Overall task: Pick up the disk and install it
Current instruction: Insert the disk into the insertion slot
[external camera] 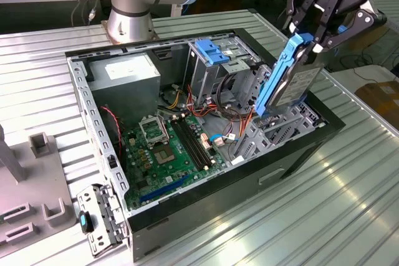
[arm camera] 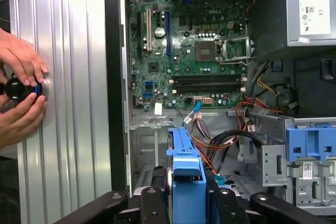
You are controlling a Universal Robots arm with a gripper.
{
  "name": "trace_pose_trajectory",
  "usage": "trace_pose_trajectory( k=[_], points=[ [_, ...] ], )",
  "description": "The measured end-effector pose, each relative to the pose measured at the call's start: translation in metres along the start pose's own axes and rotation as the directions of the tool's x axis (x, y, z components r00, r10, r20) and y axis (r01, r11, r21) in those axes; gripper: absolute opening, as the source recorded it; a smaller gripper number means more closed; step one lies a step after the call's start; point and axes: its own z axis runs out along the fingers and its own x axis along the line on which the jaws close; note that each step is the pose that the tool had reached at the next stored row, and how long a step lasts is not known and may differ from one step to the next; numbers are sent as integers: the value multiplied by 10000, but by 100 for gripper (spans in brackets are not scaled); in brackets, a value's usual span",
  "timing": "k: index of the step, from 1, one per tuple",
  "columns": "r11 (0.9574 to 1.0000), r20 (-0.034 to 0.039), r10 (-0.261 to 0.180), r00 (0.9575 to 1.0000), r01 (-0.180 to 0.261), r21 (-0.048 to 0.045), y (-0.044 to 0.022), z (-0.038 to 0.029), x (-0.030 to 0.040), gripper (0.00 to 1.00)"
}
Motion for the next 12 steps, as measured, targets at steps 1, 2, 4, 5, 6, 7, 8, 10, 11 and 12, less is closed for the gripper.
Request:
trace_pose_trajectory(
  k=[1, 2, 4, 5, 6, 7, 8, 10, 11, 12],
  points=[
    [10000, -1, 1, 10000, -1, 0, 0, 13, 2, 37],
    [10000, -2, 1, 10000, -1, 0, 0, 19, 2, 37],
    [10000, -2, 0, 10000, 0, 0, -8, 32, 2, 37],
    [10000, -3, -2, 10000, 2, 0, -12, 33, 2, 37],
    [10000, -2, 0, 10000, 0, 0, -20, 36, 2, 37],
    [10000, 1, 0, 10000, 0, 0, -30, 43, 1, 37],
    [10000, -1, 13, 10000, -13, 0, -41, 51, 0, 37],
    [9999, -2, 105, 9999, -105, -2, -45, 74, 0, 37],
    [9999, -1, 104, 9999, -104, -2, -46, 82, 1, 37],
    [9999, 1, 104, 9999, -104, -2, -46, 93, 4, 37]
  ],
)
